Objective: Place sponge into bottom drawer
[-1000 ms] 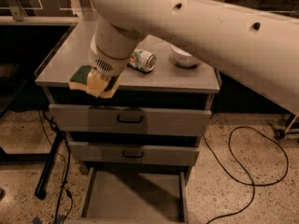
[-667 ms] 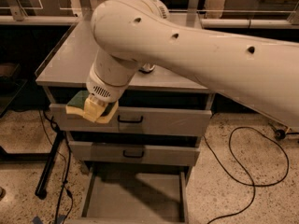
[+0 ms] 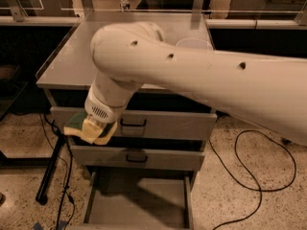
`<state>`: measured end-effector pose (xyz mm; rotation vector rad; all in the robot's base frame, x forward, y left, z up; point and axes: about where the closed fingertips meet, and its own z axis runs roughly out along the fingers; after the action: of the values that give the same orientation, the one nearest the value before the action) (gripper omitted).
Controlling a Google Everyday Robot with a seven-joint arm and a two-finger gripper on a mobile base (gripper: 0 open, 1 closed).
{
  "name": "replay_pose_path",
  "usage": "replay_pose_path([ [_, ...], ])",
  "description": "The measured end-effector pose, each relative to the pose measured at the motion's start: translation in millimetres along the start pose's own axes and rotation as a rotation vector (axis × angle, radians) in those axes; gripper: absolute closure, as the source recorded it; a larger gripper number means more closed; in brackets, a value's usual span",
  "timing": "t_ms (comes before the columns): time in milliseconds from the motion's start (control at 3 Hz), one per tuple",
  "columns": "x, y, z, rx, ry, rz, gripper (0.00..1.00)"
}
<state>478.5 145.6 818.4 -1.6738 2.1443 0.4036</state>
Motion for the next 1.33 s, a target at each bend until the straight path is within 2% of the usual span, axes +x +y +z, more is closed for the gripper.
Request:
replay_pose_path([
  [667, 34, 53, 89, -0.150, 0.042, 0.079, 1.00],
  [1000, 39, 55, 97, -0.157, 0.043, 0.083, 1.00],
  [1333, 55, 61, 120, -0.182, 0.047, 0.103, 1.00],
])
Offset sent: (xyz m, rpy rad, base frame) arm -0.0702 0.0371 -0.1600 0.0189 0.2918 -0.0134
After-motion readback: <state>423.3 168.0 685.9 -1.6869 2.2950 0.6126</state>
